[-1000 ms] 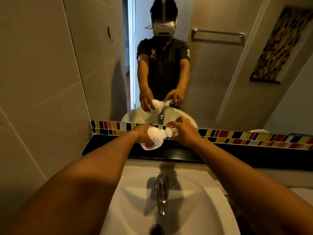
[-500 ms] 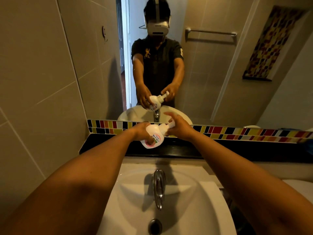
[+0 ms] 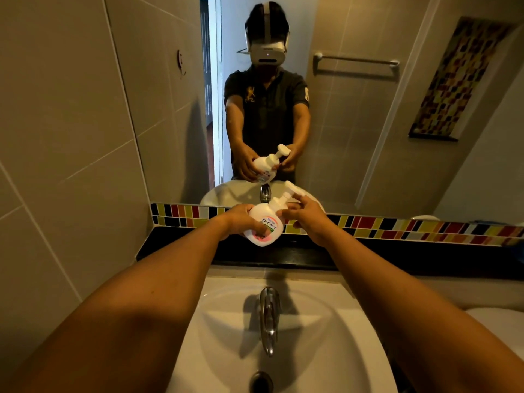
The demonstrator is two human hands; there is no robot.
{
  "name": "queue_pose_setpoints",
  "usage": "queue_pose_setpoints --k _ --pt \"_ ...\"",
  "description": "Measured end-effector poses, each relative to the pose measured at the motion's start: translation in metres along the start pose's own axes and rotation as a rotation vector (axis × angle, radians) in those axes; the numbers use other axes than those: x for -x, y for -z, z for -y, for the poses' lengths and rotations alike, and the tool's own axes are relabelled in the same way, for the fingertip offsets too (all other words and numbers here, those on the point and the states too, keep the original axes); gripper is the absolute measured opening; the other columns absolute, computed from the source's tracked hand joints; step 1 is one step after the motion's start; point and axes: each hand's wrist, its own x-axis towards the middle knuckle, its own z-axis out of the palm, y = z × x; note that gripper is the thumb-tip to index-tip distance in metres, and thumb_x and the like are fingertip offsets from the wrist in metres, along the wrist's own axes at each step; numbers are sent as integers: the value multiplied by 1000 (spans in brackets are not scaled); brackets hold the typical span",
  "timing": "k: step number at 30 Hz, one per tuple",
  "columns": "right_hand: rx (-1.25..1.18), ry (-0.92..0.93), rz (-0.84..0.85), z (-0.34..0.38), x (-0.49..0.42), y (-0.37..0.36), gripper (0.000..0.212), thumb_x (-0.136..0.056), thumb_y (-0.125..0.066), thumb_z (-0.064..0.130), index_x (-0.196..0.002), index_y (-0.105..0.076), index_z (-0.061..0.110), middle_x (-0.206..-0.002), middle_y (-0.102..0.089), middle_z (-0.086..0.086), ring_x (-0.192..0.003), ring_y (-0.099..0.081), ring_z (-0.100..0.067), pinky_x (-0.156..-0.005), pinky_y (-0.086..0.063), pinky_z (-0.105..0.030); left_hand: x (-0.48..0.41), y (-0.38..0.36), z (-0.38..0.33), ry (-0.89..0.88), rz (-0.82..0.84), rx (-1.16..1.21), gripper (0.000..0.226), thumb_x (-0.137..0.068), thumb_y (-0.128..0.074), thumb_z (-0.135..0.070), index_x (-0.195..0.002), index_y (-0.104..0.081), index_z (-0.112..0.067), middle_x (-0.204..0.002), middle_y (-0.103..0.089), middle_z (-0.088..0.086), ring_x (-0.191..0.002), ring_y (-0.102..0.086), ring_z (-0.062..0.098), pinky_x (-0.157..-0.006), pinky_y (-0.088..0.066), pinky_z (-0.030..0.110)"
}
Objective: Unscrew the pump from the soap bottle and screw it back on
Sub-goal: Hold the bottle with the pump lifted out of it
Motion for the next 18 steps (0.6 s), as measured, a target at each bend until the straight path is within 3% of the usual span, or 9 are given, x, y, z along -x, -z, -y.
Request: queue_pose_setpoints --k 9,13,16,18 --pt "16 -46 33 2 -1 -1 25 -91 -64 23 -106 -67 3 -94 -68 -5 -84 -62 -19 -72 -47 -29 0 7 -7 16 50 -3 51 -75 -80 -17 -122 -58 -16 -120 -67 8 -107 -64 25 -90 -56 39" --pt "68 -47 18 5 0 -1 26 -89 -67 26 -104 -66 6 -92 -69 -4 -81 -63 -17 -67 -46 -26 0 6 -5 22 52 -7 54 -75 -80 -17 -124 -58 -15 -121 -66 9 -110 -64 26 -93 -56 41" --pt "160 -32 -66 8 2 -6 27 -87 -67 40 -87 -64 12 -80 -65 1 -70 -59 -11 -60 -43 -24 1 3 -8 12 52 -15 52 -75 -79 -18 -122 -57 -15 -117 -66 7 -107 -64 25 -88 -57 37" --pt "213 -35 -107 8 1 -10 41 -86 -64 50 -95 -61 10 -81 -63 2 -71 -57 -10 -59 -43 -24 0 2 -11 -2 46 -13 52 -75 -80 -19 -122 -57 -15 -117 -66 7 -105 -64 23 -84 -57 35"
